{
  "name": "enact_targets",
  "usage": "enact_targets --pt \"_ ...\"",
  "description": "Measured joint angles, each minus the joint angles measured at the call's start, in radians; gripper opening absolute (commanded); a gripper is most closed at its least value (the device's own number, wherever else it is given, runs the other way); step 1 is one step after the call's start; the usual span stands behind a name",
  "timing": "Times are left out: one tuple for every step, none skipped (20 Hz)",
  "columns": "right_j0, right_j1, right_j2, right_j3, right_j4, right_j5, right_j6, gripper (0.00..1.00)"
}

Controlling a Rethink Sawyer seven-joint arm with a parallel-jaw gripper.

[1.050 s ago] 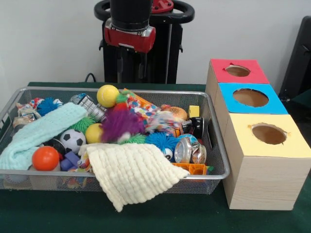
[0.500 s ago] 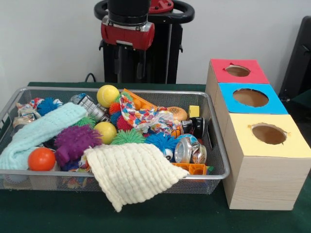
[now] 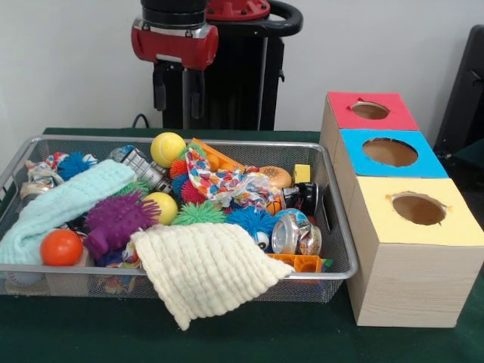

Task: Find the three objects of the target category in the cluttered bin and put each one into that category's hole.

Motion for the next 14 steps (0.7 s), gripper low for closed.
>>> enact_targets --pt "-0.001 -0.002 0.001 0.000 -0.003 -0.005 0.000 1.00" --pt "-0.002 -0.003 0.002 0.000 -0.006 -0.011 0.000 1.00" --pt "-0.001 -0.005 0.002 0.000 -0.012 -0.019 0.000 1.00" --pt "-0.001 -0.006 0.003 0.000 -0.025 -0.041 0.000 1.00" --pt "-0.001 -0.006 0.004 0.000 -0.031 -0.049 0.000 1.00" --pt "-0.001 -0.005 0.004 0.000 -0.044 -0.067 0.000 1.00" --pt "-0.001 -0.005 0.004 0.000 -0.059 -0.084 0.000 1.00" --pt "0.000 -0.005 0.004 -0.001 -0.071 -0.095 0.000 1.00" --pt "0.002 -0.005 0.003 -0.001 -0.084 -0.103 0.000 1.00" --pt "0.006 -0.005 0.001 -0.004 -0.105 -0.114 0.000 1.00" --pt "0.010 -0.004 -0.002 -0.006 -0.117 -0.117 0.000 1.00" --pt "0.031 0.002 -0.022 -0.017 -0.161 -0.126 0.000 1.00" --pt "0.041 0.005 -0.032 -0.022 -0.176 -0.128 0.000 1.00" --pt "0.048 0.007 -0.040 -0.025 -0.185 -0.130 0.000 1.00"
